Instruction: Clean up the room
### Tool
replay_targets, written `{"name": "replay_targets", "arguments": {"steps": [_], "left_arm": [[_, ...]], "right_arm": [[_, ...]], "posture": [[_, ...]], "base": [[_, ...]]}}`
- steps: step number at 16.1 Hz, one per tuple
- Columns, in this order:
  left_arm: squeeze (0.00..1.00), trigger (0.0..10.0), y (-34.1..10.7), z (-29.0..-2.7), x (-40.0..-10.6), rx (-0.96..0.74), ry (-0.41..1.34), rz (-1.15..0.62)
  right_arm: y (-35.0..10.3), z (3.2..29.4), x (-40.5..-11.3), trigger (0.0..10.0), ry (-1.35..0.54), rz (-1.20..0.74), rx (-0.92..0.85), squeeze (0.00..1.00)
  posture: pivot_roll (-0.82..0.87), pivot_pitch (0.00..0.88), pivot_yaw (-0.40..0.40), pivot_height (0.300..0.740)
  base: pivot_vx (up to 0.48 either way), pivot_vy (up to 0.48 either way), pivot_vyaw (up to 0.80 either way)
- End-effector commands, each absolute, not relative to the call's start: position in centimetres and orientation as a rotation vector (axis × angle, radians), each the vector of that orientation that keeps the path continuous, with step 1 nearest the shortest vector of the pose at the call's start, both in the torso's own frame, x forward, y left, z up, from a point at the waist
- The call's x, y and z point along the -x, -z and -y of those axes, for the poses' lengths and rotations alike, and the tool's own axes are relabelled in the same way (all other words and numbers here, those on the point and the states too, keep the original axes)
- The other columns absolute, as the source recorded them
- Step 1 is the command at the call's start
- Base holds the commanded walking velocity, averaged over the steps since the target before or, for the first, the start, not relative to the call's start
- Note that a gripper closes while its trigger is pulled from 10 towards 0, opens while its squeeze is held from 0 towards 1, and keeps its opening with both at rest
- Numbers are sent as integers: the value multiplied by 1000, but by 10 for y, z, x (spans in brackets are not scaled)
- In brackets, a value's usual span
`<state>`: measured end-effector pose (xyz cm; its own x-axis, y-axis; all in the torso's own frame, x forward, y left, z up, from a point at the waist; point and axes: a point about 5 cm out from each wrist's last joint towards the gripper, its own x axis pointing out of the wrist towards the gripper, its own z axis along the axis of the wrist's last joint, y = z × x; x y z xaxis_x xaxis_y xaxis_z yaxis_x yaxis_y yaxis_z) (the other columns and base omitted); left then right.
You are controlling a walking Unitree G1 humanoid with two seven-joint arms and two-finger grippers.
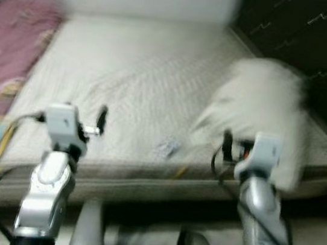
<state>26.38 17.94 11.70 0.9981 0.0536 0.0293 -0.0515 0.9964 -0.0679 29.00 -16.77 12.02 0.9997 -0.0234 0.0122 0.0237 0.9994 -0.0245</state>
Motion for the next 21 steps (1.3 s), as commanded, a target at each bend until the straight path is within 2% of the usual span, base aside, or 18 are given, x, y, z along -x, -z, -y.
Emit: {"name": "replay_targets", "arguments": {"steps": [1, 8, 12, 21], "left_arm": [[0, 10000, -114, -180, -264, 55, -59, 8], [0, 10000, -112, -187, -261, 70, -103, 8], [0, 10000, -113, -186, -261, 61, -89, 18], [0, 10000, -111, -185, -262, 61, -84, 4]], "right_arm": [[-115, 164, -288, 10000, 10, -7, 16, 0], [-116, 153, -287, 10000, -94, 8, 66, 0], [-116, 151, -286, 10000, -116, 17, 51, 0], [-116, 154, -287, 10000, -99, 17, 47, 0]], "posture": [[-58, 0, 21, 594], [-54, 0, 16, 594], [-54, 0, 14, 594], [-54, 0, 14, 594]], "base": [[0, 0, 0], [0, 0, 0], [292, 0, 766], [347, 0, 0]]}}
